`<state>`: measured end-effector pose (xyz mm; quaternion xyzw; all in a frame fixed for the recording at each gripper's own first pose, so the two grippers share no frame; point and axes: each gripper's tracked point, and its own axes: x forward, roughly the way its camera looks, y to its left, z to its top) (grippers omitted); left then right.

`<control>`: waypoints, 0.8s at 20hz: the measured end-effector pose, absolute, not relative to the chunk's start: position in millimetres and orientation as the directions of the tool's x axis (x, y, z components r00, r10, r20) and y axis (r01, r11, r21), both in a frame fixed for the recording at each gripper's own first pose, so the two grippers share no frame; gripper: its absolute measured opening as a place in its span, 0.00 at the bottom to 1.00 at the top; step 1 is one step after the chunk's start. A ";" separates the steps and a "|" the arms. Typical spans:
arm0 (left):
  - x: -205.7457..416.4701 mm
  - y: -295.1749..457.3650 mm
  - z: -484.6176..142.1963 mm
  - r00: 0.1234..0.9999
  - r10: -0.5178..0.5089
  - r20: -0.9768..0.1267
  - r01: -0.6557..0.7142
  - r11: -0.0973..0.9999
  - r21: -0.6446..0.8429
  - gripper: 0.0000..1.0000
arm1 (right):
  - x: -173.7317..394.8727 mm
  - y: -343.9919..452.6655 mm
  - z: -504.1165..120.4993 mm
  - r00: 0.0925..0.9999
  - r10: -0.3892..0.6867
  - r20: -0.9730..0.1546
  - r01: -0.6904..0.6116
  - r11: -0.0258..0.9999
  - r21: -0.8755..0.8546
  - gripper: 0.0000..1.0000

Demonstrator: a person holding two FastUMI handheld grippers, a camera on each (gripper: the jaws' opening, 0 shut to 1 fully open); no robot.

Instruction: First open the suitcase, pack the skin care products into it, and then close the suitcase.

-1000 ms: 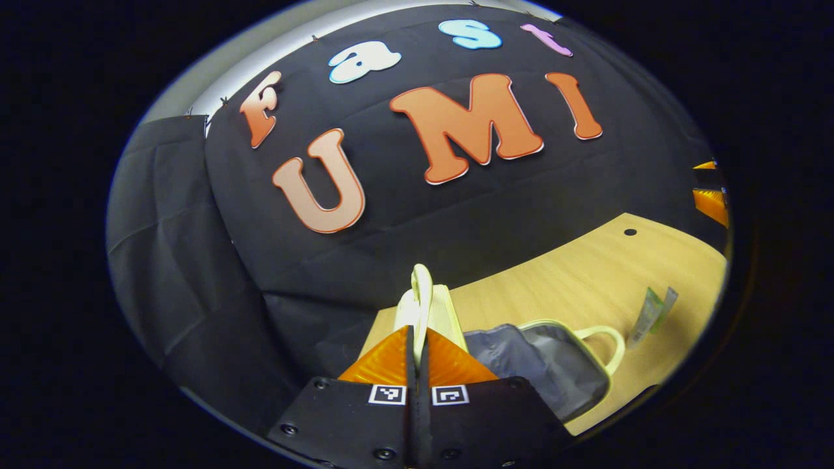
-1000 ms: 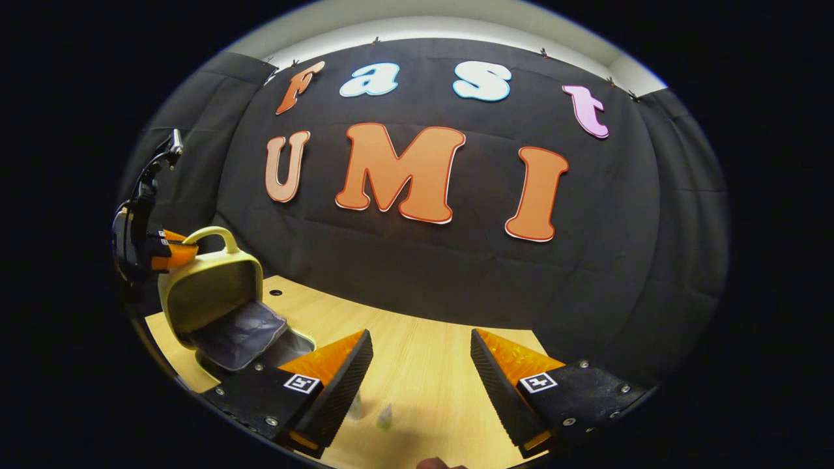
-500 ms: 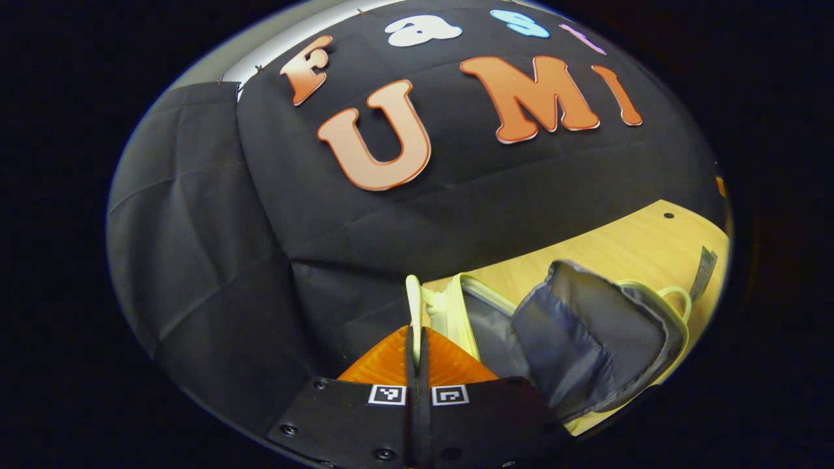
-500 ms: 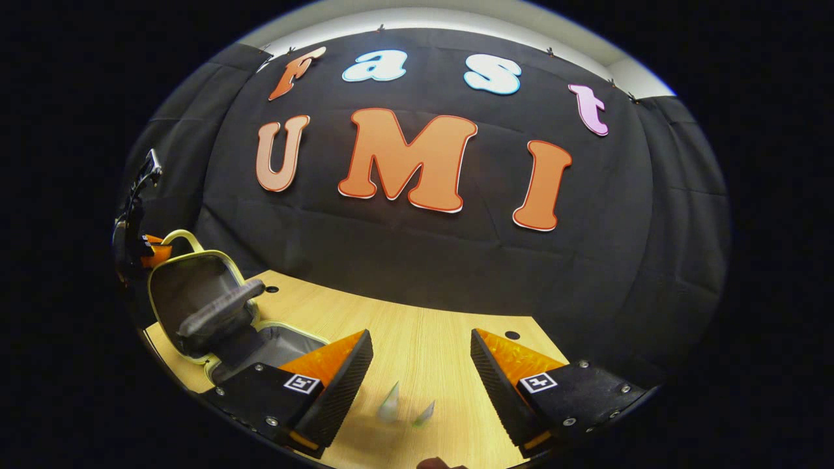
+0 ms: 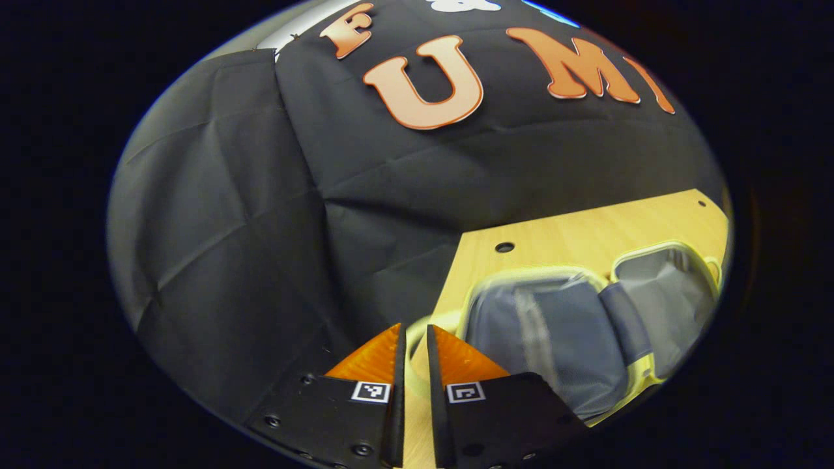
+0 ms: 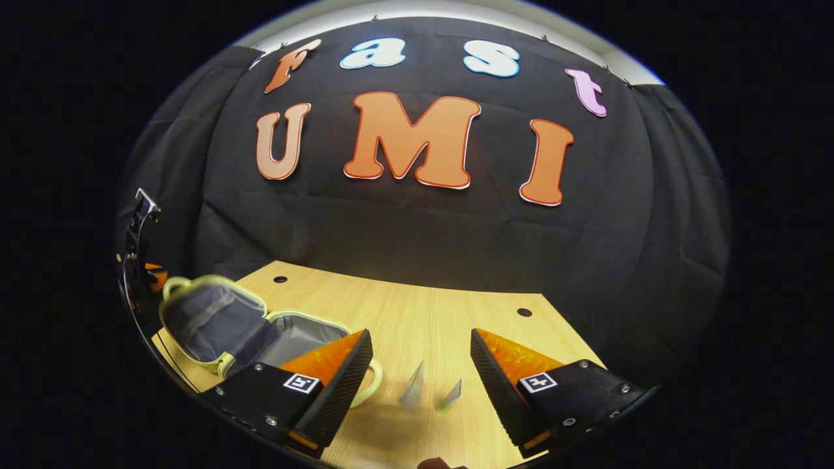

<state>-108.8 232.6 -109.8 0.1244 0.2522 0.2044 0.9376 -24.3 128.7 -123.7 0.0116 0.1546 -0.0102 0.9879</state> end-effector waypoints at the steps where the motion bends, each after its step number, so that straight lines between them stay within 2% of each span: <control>1: -103.2 223.6 -106.0 0.807 0.424 -0.412 -0.305 0.896 0.323 0.23 | -24.2 126.1 -124.3 0.953 -0.018 -0.303 0.026 0.999 0.022 0.95; 2: -97.0 219.3 -106.7 0.826 0.401 -0.396 -0.287 0.904 0.317 0.37 | -23.4 122.9 -124.1 0.954 -0.017 -0.298 0.025 0.999 0.022 0.96; 4: -88.1 196.9 -100.0 0.868 0.340 -0.362 -0.245 0.927 0.284 0.51 | -23.8 112.2 -128.6 0.954 -0.016 -0.301 0.020 1.000 0.012 0.95; 6: -78.8 167.2 -98.6 0.901 0.257 -0.348 -0.182 0.955 0.236 0.79 | -28.8 100.9 -135.7 0.949 -0.004 -0.315 0.008 1.000 0.011 0.96; 9: -70.4 117.7 -95.6 0.935 0.128 -0.332 -0.078 0.984 0.159 0.82 | -36.5 85.0 -144.5 0.943 0.025 -0.333 -0.024 1.000 0.008 0.96; 11: -66.4 81.8 -98.0 0.940 0.037 -0.338 0.004 0.993 0.119 0.88 | -40.3 72.2 -147.0 0.940 0.040 -0.339 -0.042 0.999 0.001 0.96; 16: -74.5 13.6 -104.8 0.925 -0.165 -0.342 0.195 0.979 0.055 0.90 | -49.3 49.3 -155.9 0.935 0.096 -0.341 -0.104 0.995 -0.006 0.96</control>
